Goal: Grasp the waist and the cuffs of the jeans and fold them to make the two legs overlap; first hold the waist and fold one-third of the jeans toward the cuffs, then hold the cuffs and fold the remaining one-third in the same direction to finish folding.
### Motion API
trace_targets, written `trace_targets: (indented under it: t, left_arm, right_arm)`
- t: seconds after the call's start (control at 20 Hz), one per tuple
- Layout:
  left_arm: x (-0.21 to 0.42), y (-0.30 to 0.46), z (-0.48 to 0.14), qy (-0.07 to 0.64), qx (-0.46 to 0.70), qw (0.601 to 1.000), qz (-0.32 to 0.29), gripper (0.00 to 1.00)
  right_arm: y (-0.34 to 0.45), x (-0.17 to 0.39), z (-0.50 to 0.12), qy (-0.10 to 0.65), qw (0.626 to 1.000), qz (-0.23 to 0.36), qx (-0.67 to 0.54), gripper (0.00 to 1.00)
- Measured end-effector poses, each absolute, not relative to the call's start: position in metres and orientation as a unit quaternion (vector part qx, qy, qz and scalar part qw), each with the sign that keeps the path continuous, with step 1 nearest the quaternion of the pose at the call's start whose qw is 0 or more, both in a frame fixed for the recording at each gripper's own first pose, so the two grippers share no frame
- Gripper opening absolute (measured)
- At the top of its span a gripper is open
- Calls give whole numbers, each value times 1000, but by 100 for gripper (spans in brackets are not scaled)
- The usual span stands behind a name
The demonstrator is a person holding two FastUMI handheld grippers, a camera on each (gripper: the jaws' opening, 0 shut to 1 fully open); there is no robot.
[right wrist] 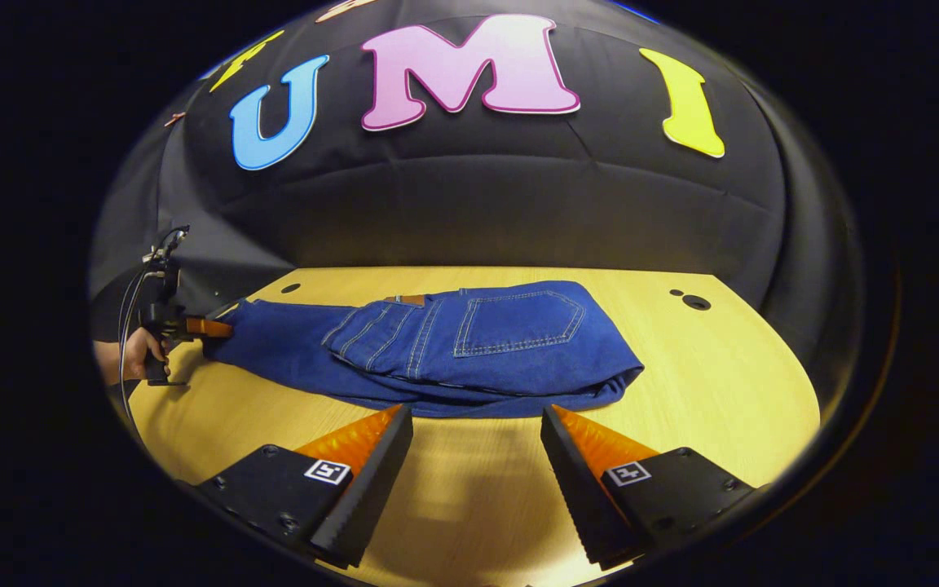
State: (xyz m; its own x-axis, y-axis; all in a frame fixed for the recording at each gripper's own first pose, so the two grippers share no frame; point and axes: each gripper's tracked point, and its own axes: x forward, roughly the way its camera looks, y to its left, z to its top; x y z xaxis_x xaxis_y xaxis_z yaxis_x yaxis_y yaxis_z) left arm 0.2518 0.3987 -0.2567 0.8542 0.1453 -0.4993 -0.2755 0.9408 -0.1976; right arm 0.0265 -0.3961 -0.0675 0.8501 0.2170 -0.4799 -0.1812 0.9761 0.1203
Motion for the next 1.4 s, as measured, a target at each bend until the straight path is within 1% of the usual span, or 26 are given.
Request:
trace_targets:
  t: [0.15,0.3,0.5,0.6,0.8,0.95,1.05,1.15,1.2,1.25,1.3,1.35,1.4]
  left_arm:
    - [246,379,-210,207,-141,961,120,8]
    - [244,341,-167,193,-128,966,115,8]
    - [263,243,-113,186,-160,967,73,8]
    - [272,184,-90,178,-182,966,42,8]
    - [282,68,-63,176,-198,964,-13,7]
    - [296,-21,-59,177,-202,962,-52,8]
    - [307,-75,-70,189,-197,959,-80,8]
    - [313,-121,-101,215,-169,957,-101,8]
    - [316,-135,-121,234,-140,957,-102,9]
    - [319,-146,-142,252,-110,956,-106,11]
    - [317,-157,-160,271,-91,951,-119,12]
    - [312,-170,-176,282,-82,947,-128,15]
    - [306,-178,-182,281,-81,947,-135,26]
  right_arm:
    - [-417,34,-59,242,966,87,35,97]
    - [-450,39,-54,231,971,59,28,97]
    - [-493,36,-55,237,970,23,39,97]
    - [-514,32,-52,234,971,8,41,97]
    - [-555,18,-46,234,971,-20,40,97]
    - [-579,10,-45,233,971,-36,47,96]
    - [-588,6,-50,237,969,-46,52,97]
    - [-593,2,-55,244,966,-52,65,97]
    - [-593,0,-58,245,965,-55,71,97]
    - [-593,-2,-59,246,965,-56,75,97]
    - [-593,-3,-60,247,964,-56,76,97]
    - [-592,-4,-62,248,964,-55,75,97]
    - [-591,-5,-61,248,964,-54,73,97]
